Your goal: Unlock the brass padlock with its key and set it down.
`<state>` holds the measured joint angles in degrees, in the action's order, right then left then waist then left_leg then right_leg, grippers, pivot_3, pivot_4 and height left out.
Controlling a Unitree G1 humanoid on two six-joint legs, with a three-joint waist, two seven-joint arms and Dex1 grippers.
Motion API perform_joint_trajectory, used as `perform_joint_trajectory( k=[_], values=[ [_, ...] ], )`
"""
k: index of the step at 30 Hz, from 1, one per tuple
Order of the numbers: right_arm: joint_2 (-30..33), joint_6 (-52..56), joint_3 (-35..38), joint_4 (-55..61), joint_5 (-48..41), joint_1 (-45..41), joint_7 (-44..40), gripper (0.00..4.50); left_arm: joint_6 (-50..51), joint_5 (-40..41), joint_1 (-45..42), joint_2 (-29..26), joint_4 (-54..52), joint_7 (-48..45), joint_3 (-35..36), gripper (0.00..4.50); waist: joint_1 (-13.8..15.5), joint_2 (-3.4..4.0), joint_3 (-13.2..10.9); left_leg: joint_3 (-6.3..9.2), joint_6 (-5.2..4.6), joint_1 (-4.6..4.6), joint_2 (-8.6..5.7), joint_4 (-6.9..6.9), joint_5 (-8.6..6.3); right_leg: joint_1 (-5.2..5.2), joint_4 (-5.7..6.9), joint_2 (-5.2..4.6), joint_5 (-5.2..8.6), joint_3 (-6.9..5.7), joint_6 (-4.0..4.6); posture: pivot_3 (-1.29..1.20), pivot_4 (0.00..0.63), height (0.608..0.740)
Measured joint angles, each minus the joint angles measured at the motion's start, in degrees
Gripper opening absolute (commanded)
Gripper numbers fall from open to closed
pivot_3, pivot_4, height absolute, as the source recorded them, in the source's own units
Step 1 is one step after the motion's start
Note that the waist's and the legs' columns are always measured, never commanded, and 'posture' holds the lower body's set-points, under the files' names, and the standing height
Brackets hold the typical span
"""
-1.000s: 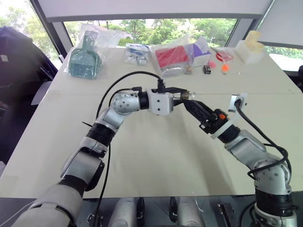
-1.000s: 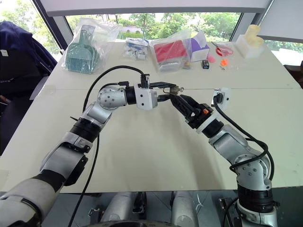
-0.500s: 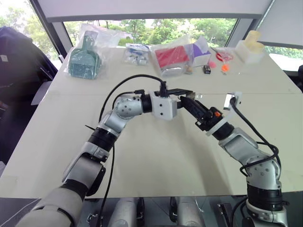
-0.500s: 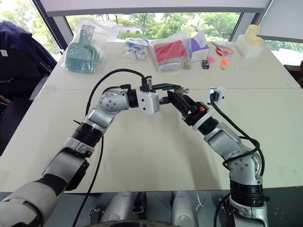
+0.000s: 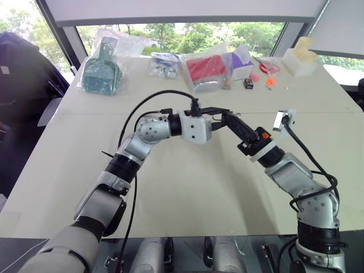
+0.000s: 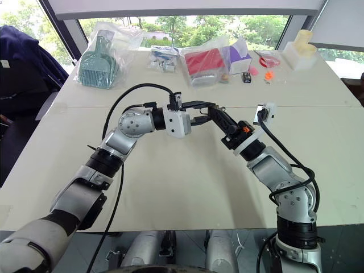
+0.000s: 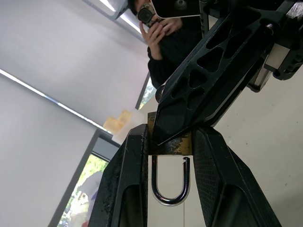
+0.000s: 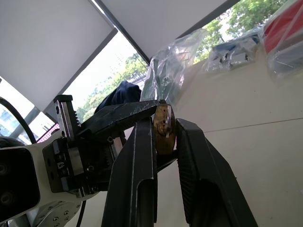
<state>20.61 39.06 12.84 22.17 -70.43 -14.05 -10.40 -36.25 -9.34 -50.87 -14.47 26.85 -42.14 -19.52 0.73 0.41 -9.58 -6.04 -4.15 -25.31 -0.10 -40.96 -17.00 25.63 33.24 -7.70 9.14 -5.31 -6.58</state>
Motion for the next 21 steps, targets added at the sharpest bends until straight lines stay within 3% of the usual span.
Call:
perform_joint_trajectory(
  k=[2, 9, 21],
  values=[
    [0.0, 0.1, 0.0, 0.0, 0.2, 0.0, 0.0, 0.08, 0.4, 0.1, 0.0, 0.0, 0.0, -0.2, 0.0, 1.78, 0.0, 0.0, 0.0, 0.0, 0.0, 0.0, 0.0, 0.0, 0.0, 0.0, 0.0, 0.0, 0.0, 0.0, 0.0, 0.0, 0.15, 0.735],
    [0.0, 1.1, -1.2, -0.6, 1.0, 0.6, 0.1, 0.08, 4.4, 3.3, 0.0, -1.1, -0.7, -2.3, 0.9, 4.29, 0.0, 0.0, 0.0, 0.0, 0.0, 0.0, 0.0, 0.0, 0.0, 0.0, 0.0, 0.0, 0.0, 0.0, 0.0, 0.0, 0.15, 0.735],
    [-0.1, 1.2, -1.0, -0.6, 2.8, 0.2, 0.0, 0.08, 26.5, 16.4, 0.6, -1.7, -2.9, -10.5, 7.3, 4.29, 0.0, 0.0, 0.0, 0.02, 0.03, 0.01, -0.01, -0.01, 0.02, -0.04, 0.03, 0.03, 0.0, 0.0, -0.02, 0.0, 0.15, 0.735]
  ],
)
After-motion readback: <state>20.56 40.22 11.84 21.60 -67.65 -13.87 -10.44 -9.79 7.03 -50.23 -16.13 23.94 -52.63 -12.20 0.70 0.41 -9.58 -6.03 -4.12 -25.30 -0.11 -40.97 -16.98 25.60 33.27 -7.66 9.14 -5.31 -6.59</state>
